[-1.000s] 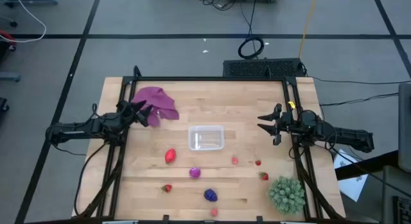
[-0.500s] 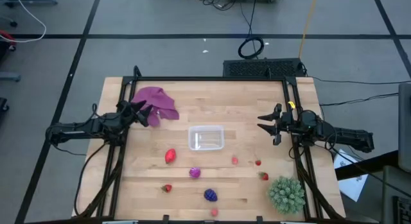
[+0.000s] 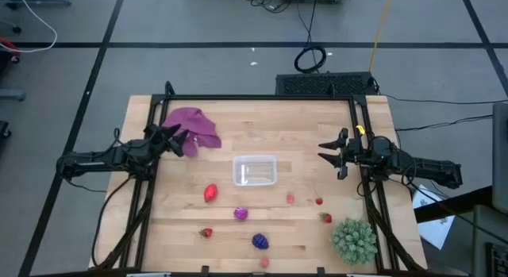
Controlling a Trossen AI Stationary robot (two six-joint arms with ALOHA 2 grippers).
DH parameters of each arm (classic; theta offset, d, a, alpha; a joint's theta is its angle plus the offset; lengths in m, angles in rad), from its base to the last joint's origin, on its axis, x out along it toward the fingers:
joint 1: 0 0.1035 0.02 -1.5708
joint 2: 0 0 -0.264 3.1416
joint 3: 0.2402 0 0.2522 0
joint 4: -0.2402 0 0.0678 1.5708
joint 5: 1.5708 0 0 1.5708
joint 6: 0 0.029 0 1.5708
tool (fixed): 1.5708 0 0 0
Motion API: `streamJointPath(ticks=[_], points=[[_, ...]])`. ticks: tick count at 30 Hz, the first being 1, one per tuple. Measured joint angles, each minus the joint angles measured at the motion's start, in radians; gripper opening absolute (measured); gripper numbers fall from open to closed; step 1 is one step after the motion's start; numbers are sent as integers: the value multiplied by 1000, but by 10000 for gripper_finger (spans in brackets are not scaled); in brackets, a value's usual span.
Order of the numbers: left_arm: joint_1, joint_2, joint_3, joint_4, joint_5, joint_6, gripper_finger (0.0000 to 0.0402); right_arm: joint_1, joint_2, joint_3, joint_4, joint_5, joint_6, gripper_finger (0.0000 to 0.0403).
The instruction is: Pick and placing Produce into tupperware
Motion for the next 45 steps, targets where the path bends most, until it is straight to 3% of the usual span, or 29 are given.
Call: streamJointPath(ticks=[11,16,26,30,35,39,45], points=[[0,0,0,6,2,-11,253,0,0,0,95,3,80,148],[0,0,0,39,42,-117,253,0,0,0,152,1,111,148],[0,0,32,415,187,282,253,0,30,34,417,-159,-57,148],[0,1,169,355,276,331,253,0,98,160,505,-175,-188,148],[0,106,453,149,337,333,253,0,293,380,482,-213,-290,148],[0,301,718,-31,341,332,253,0,498,614,406,-214,-291,148],[0,660,1169,-373,332,321,253,0,783,1025,55,-195,-333,148]])
